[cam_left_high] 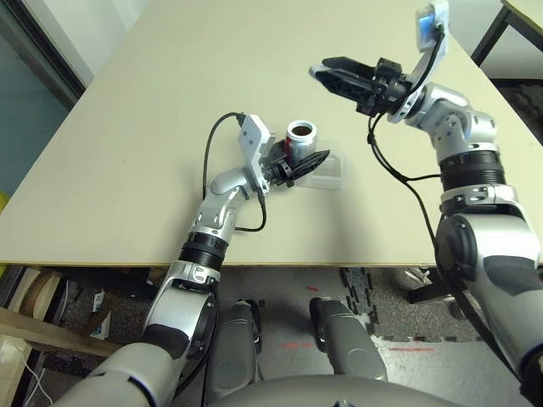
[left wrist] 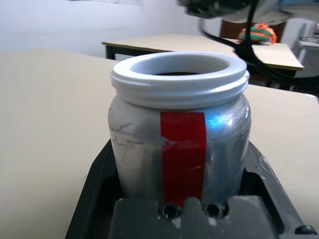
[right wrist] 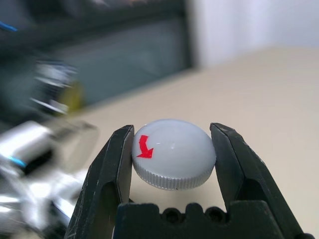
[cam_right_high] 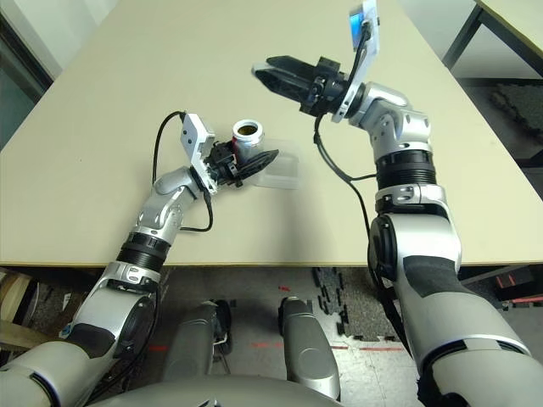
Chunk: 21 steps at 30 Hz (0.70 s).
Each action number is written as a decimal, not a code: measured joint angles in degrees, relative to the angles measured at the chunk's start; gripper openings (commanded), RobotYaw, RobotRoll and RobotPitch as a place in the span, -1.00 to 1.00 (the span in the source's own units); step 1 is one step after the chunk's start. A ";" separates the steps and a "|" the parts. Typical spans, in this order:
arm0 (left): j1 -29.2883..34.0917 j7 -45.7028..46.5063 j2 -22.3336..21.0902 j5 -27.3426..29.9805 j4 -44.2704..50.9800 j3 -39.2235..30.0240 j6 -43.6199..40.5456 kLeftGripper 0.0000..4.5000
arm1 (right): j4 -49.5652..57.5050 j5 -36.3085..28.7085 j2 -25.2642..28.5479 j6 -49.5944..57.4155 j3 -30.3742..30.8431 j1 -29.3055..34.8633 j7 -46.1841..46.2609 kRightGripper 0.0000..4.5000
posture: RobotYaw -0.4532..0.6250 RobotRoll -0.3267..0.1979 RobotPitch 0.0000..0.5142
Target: Pour the medicine from the bottle into the box.
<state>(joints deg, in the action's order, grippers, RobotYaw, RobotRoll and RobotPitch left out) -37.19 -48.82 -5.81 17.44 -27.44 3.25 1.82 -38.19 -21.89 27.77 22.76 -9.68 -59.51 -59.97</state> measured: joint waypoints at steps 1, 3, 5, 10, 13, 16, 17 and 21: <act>0.00 0.23 -0.17 0.00 -0.04 -0.11 -0.02 0.15 | 0.02 0.94 1.31 0.02 0.02 0.63 1.89 0.13 | -0.62 0.25 -0.40; -0.01 0.50 -0.40 0.00 -0.11 -0.26 -0.02 0.15 | 0.08 2.66 3.50 0.07 0.04 1.81 4.92 0.13 | -0.64 0.25 -0.40; -0.06 0.53 -0.23 0.00 -0.21 -0.23 -0.02 0.15 | 0.13 4.17 5.17 0.10 0.20 2.77 7.17 0.13 | -0.64 0.25 -0.41; -0.32 0.72 -0.67 0.00 -0.69 -0.51 0.01 0.15 | 0.17 7.58 10.26 0.41 0.22 5.82 11.15 0.13 | -0.66 0.25 -0.42; -0.54 0.82 -0.72 -0.03 -0.91 -0.55 0.08 0.15 | 0.39 8.91 11.91 0.89 0.53 7.18 11.86 0.13 | -0.66 0.25 -0.44; -0.94 0.88 -0.72 -0.05 -1.77 -0.57 0.44 0.15 | 1.97 10.44 12.62 0.96 1.87 8.34 12.16 0.13 | -0.66 0.25 -0.45; -1.17 0.90 -0.71 -0.05 -2.21 -0.57 0.63 0.15 | 2.29 10.93 12.74 0.92 2.36 8.55 12.24 0.13 | -0.66 0.25 -0.45; -1.57 1.09 -0.72 -0.10 -2.91 -0.59 1.08 0.15 | 2.33 12.19 12.75 0.26 3.31 8.81 12.60 0.13 | -0.66 0.25 -0.46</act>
<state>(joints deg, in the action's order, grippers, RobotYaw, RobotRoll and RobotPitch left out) -38.76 -47.74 -6.53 17.34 -30.35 2.67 2.90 -35.86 -9.69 40.52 23.02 -6.37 -50.70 -47.37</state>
